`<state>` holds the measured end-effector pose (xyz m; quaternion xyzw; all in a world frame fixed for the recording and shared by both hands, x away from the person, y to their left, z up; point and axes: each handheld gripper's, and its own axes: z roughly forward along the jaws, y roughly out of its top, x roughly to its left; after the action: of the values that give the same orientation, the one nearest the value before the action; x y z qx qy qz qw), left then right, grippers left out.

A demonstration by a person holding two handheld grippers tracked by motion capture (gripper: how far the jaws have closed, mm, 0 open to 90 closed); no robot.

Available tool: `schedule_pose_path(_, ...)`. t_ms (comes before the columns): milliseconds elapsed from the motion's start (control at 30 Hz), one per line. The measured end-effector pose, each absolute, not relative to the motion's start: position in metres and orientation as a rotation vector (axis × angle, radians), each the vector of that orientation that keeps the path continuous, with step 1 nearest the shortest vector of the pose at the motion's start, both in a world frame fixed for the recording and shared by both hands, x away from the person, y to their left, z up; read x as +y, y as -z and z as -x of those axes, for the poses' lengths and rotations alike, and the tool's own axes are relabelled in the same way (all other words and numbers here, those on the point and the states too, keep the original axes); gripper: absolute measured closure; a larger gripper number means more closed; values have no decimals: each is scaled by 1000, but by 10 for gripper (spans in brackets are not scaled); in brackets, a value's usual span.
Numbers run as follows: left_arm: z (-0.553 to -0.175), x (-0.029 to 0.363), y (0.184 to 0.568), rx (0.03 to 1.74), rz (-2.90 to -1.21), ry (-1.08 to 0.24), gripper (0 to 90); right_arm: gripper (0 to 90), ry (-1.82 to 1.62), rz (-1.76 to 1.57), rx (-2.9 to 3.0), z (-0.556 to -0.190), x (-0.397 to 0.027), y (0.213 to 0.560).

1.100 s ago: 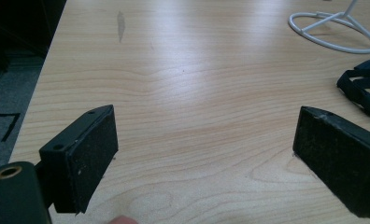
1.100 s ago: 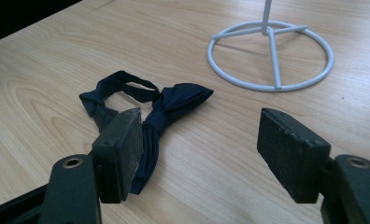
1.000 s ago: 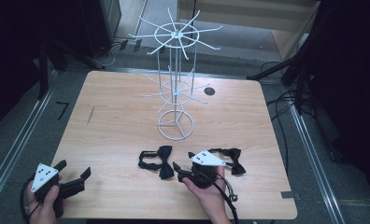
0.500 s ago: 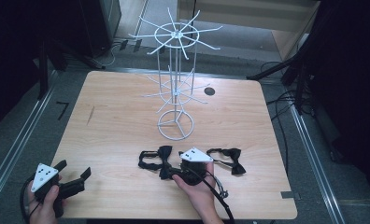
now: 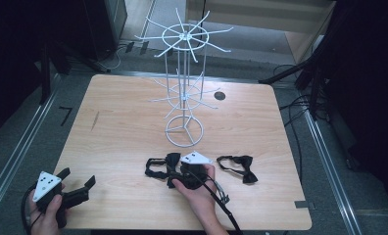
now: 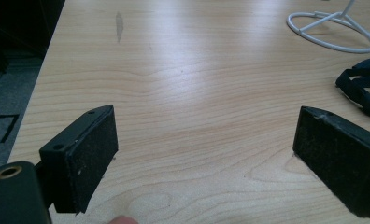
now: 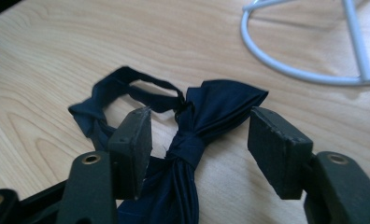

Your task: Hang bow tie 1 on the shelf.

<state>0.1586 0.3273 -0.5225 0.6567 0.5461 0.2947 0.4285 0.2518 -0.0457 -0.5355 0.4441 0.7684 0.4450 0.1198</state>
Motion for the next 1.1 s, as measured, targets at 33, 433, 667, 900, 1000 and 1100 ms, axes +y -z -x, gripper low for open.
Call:
schedule_pose_path(33, -159, 327, 523, 1364, -1638, -733, 71, 437, -1290, -1299, 2251, -252, -44, 537)
schedule_pose_path(433, -158, 327, 523, 1368, -1634, -737, 71, 675, -1200, -1280, 2272, -251, -42, 541)
schedule_pose_path(667, -158, 327, 523, 1365, -1634, -733, 71, 766, -1219, -1235, 2288, -249, -42, 541)
schedule_pose_path(900, -158, 327, 523, 1366, -1638, -733, 71, 770, -1297, -1198, 2229, -243, -47, 534)
schedule_pose_path(1000, -158, 327, 523, 1366, -1638, -733, 71, 769, -1329, -1167, 2202, -241, -51, 527)
schedule_pose_path(1100, -158, 327, 523, 1366, -1640, -733, 71, 769, -1344, -1157, 2182, -239, -55, 523)
